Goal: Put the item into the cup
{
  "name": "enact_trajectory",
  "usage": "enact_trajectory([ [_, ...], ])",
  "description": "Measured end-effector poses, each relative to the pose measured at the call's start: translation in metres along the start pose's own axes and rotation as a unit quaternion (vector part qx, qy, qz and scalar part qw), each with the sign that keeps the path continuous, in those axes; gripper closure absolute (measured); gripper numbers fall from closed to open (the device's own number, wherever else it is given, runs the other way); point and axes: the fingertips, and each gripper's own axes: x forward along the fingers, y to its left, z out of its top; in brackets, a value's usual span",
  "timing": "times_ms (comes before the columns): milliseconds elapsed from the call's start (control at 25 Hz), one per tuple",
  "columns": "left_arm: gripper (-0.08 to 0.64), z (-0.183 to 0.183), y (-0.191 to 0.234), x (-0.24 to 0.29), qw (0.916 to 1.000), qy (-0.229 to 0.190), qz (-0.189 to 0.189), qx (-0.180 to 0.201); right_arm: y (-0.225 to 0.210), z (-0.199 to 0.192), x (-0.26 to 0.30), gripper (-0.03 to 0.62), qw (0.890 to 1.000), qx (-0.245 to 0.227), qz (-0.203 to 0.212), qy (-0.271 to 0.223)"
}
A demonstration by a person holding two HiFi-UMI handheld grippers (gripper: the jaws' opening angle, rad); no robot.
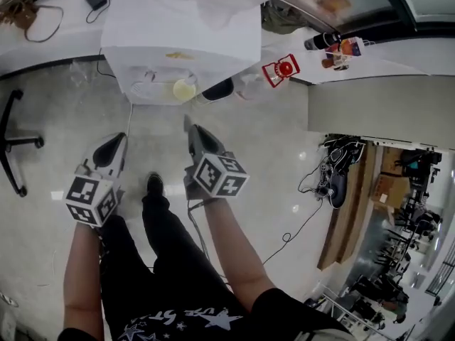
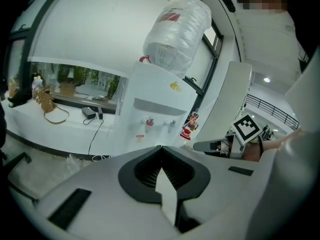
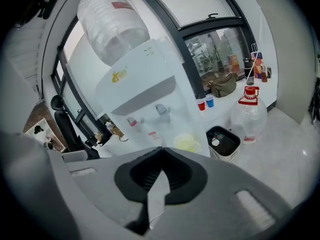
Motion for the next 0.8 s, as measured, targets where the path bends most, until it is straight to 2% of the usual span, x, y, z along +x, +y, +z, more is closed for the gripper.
enact_trajectory([
  [480, 0.555, -0.03, 0.04, 0.072, 0.9993, -0.005, 0.024, -0.028, -0.046, 0.006, 0.093, 0.591, 0.999, -0.033, -0.004, 0.011],
  [800, 0.555, -0.042, 0.055, 0.105, 0.9991, -0.001, 0.024, -0.034, -0.056, 0.009, 0.131, 0.591, 0.998, -0.057, 0.0, 0.02],
])
